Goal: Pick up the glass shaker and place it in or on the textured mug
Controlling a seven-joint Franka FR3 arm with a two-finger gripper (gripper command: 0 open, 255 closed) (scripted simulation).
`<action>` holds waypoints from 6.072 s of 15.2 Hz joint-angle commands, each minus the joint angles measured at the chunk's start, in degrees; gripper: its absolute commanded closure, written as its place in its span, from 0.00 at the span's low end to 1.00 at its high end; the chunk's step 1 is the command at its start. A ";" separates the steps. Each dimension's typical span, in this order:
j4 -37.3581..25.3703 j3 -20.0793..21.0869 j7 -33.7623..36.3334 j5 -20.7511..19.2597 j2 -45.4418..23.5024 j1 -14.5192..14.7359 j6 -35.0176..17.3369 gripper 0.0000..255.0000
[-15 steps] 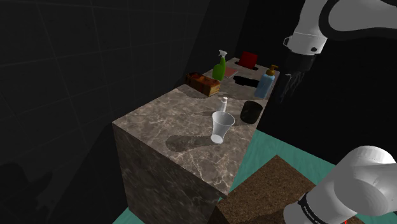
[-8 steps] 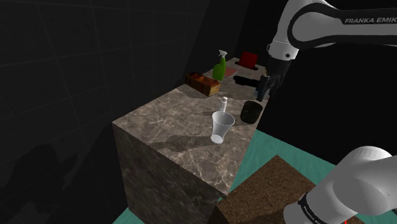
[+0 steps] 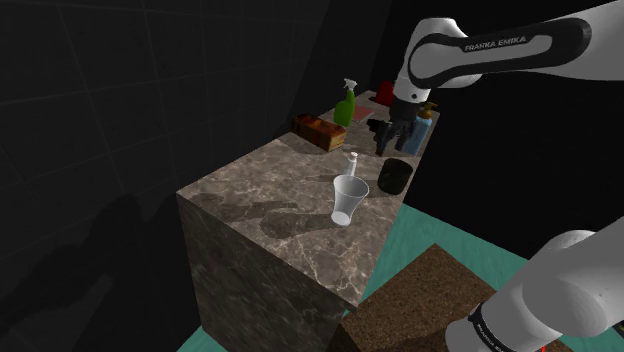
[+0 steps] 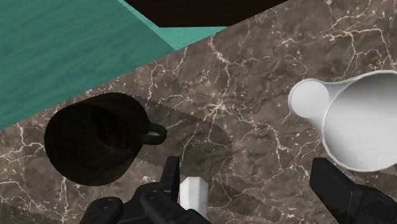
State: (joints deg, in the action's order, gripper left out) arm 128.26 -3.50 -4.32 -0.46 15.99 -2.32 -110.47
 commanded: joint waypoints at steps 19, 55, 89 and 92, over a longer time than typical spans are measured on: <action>-18.16 -2.33 -3.98 7.43 -30.13 -2.06 -13.96 0.00; -25.30 -2.60 -2.59 6.28 -25.77 -1.98 -2.54 1.00; -17.73 -8.87 -13.55 3.27 -8.64 -8.31 7.65 1.00; -15.54 -8.89 -13.71 3.32 -8.76 -8.32 5.36 1.00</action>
State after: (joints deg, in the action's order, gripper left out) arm 112.13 -12.36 -17.93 2.84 7.27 -10.61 -104.46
